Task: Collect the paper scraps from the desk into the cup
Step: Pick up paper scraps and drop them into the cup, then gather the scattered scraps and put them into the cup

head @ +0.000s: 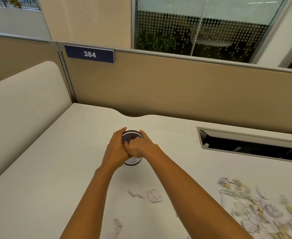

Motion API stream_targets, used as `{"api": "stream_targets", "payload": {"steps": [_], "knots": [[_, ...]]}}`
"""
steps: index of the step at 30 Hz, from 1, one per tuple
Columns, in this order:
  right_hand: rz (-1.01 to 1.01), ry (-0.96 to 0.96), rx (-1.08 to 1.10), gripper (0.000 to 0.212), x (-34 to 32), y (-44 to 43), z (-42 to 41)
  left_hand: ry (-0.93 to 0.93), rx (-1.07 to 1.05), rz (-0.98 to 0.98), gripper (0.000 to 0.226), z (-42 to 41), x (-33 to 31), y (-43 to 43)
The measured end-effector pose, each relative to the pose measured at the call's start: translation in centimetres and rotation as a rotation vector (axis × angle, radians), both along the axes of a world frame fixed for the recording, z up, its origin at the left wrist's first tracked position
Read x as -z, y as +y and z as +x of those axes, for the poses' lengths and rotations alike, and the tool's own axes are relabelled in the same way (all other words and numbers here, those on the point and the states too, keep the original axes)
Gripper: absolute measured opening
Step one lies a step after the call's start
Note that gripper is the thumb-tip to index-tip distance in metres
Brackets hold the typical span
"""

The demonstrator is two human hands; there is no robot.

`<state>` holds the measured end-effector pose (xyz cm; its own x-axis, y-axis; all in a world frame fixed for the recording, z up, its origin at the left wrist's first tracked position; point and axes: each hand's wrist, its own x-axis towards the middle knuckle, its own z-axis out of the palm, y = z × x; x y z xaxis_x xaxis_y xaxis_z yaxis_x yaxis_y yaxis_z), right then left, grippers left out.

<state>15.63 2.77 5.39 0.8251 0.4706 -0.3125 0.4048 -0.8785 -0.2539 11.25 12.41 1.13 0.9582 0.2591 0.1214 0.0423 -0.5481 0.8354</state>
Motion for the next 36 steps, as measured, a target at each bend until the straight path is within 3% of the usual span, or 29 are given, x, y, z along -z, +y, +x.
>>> {"api": "stream_targets", "payload": {"steps": [6,9,18,26,33,36], "knots": [[0.458,-0.289,0.071,0.028,-1.1,-3.9,-2.0,0.013,0.006,0.069,0.094,-1.2,-0.8,-0.5],[0.540,-0.324,0.163,0.026,-0.2,-7.0,-3.0,-0.040,-0.021,0.197,0.090,-2.7,-1.2,-1.3],[0.217,-0.142,0.156,0.037,4.8,-14.3,-7.5,-0.284,-0.095,0.348,0.036,-9.9,1.8,-7.3],[0.057,-0.106,0.032,0.041,7.8,-17.6,-11.8,0.249,0.186,0.514,0.047,-12.7,6.4,-10.5],[0.036,-0.093,-0.011,0.046,8.3,-19.9,-15.7,0.251,0.205,0.571,0.044,-15.2,6.7,-12.7],[0.043,-0.133,-0.032,0.045,8.7,-20.9,-17.2,0.264,0.163,0.392,0.044,-16.6,6.6,-13.6]]}}
